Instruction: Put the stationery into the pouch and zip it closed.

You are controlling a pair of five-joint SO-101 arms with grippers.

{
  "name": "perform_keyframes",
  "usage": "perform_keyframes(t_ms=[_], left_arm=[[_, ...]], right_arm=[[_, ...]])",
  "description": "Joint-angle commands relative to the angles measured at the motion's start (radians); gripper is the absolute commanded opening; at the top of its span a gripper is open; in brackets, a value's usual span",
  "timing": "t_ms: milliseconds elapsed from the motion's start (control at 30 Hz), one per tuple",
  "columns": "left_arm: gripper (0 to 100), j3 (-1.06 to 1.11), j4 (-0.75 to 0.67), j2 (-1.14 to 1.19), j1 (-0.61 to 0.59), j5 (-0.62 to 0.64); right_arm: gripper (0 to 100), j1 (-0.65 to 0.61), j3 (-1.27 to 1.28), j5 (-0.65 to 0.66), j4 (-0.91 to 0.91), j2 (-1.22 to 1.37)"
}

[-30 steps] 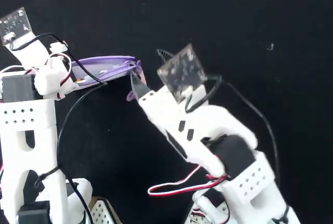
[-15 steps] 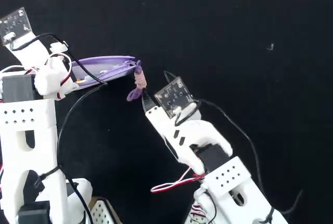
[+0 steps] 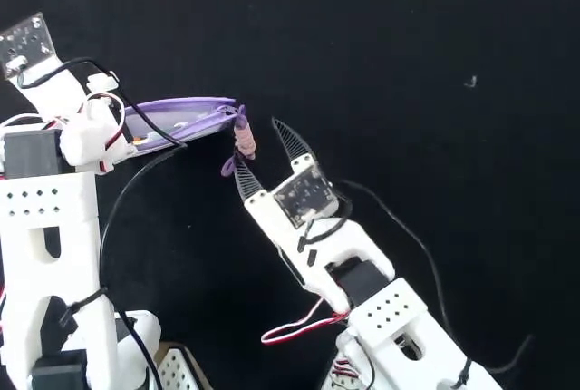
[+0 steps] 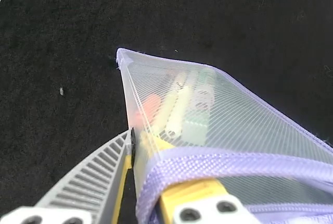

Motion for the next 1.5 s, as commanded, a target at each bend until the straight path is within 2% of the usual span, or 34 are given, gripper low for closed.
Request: perform_keyframes(t_ms=[0,433,733,1067,1300,1467], left_arm=[[3,0.004,-0.018,0.003,-0.005,0.012],[3,0.004,-0.018,0.003,-0.005,0.012],[3,0.004,-0.018,0.003,-0.005,0.012],[3,0.004,-0.018,0.003,0.001,0.012],[3,0.004,-0.018,0.003,0.001,0.012],[3,0.004,-0.018,0.003,0.001,0.012]], right_arm=[[22.6,-0.014,-0.008,-0.035,-0.051,-0.022],[22.6,-0.014,-0.228,-0.041,-0.002,0.306],[22.6,-0.009,-0.255,-0.041,-0.086,0.437],[22.4,0.032,-0.203,-0.035,-0.279,0.504],[4.1,0.034,-0.213,-0.034,-0.276,0.507],[6.4,0.035,-0.213,-0.034,-0.275,0.507]])
